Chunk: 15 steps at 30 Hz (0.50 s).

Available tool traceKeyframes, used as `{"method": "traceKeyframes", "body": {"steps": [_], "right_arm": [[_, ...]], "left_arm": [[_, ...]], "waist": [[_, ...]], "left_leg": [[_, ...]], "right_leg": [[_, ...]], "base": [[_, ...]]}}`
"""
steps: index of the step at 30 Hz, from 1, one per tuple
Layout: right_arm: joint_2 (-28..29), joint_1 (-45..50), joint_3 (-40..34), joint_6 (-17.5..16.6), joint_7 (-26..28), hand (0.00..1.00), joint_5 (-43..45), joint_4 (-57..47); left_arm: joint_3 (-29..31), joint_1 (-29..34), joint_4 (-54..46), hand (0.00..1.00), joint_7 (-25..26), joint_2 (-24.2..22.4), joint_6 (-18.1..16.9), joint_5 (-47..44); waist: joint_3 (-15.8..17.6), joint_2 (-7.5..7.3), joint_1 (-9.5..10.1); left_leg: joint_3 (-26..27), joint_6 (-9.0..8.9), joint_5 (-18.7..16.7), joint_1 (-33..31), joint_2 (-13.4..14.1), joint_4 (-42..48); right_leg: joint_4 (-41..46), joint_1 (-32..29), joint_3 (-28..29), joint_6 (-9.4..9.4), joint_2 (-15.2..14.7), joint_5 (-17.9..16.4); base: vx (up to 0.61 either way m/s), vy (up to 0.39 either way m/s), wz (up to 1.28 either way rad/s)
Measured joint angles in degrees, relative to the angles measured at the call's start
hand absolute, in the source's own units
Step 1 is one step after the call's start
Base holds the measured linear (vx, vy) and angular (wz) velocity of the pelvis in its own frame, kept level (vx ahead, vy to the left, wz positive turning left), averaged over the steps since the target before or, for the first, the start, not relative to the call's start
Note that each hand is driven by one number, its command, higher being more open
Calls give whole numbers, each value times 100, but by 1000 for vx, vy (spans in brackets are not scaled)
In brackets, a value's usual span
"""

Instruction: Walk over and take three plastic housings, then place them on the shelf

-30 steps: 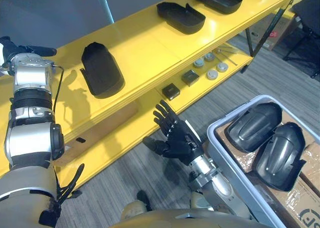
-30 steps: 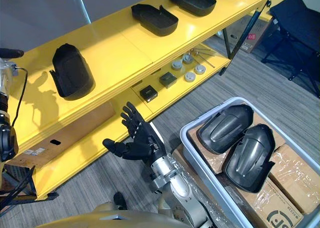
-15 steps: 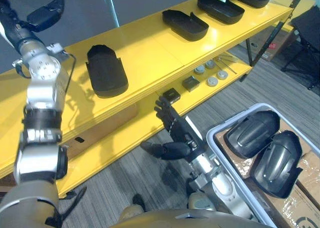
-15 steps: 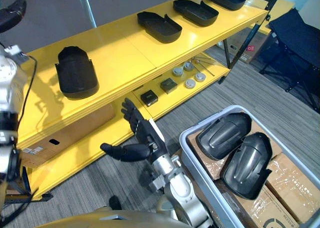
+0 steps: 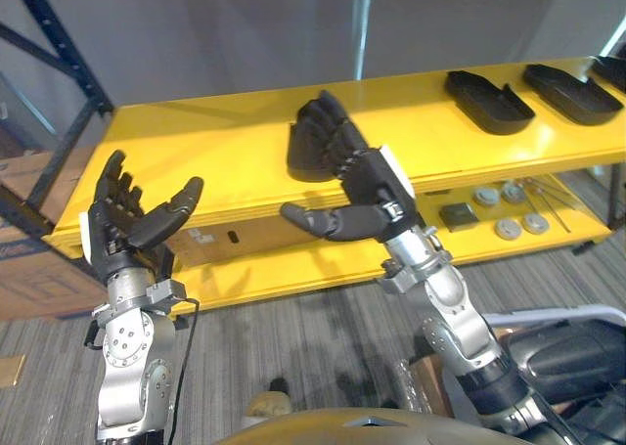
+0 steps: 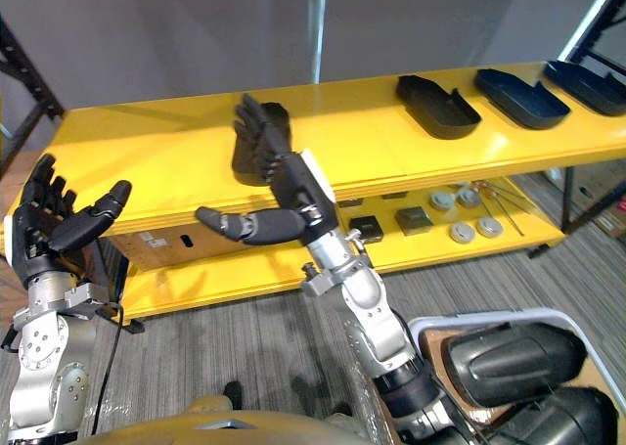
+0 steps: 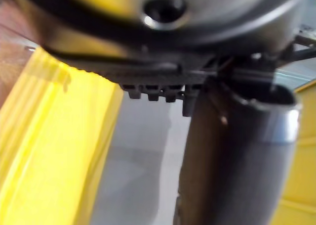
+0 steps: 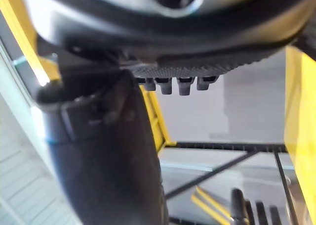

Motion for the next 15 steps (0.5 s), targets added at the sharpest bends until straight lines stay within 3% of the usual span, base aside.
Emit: {"method": "traceKeyframes", "body": {"steps": [6, 15], "right_arm": [[405, -1004, 103, 304, -96, 100, -20, 1191], [493, -1567, 149, 796, -331, 100, -210, 2790]], "left_arm": [[-95, 349, 14, 100, -611, -239, -127, -195], [-427, 669, 130, 100, -865, -377, -212, -413]], "waist": [[-33, -1, 280], [35, 103, 434]], "left_leg": [[-253, -28, 201, -55, -44, -165], [-463, -6, 256, -180, -121, -189]], "right_leg": [[9, 22, -270, 5, -17, -11], [292, -97, -474, 39, -148, -175]], "base": [[-11, 0, 21], [-5, 6, 13]]}}
